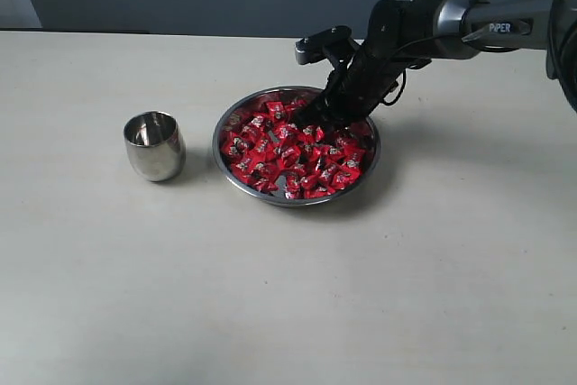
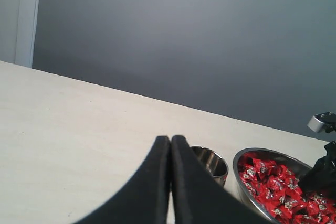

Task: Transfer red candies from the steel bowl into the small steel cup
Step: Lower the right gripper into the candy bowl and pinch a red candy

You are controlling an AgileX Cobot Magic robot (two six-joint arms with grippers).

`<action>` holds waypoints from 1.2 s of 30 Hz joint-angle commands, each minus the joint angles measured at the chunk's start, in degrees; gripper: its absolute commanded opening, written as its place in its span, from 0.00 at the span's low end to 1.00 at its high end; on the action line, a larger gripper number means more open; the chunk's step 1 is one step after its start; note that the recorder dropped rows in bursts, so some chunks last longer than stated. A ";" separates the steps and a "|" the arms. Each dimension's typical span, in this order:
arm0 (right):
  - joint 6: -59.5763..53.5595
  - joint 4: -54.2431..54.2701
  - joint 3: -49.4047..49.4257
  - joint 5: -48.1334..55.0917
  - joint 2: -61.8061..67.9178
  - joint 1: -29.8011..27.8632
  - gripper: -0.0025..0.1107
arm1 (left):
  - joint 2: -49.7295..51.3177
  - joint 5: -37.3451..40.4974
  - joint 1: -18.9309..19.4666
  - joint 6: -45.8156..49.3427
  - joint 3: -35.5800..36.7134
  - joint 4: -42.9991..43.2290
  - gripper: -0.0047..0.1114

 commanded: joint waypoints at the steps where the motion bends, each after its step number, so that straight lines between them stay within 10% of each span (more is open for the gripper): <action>1: -0.01 0.08 -0.20 1.12 -1.58 -0.08 0.07 | -0.29 -0.21 0.08 -0.03 0.23 -0.59 0.04; 17: -0.22 -4.46 -0.20 10.27 -6.24 -0.08 0.02 | -0.29 -0.21 0.08 -0.03 0.23 -0.59 0.04; 25: -0.22 -7.84 -0.20 12.03 -6.24 -0.08 0.42 | -0.29 -0.21 0.08 -0.03 0.23 -0.59 0.04; 36: 1.21 -8.53 -0.20 7.83 -4.41 -0.08 0.39 | -0.29 -0.21 0.08 -0.03 0.23 -0.59 0.04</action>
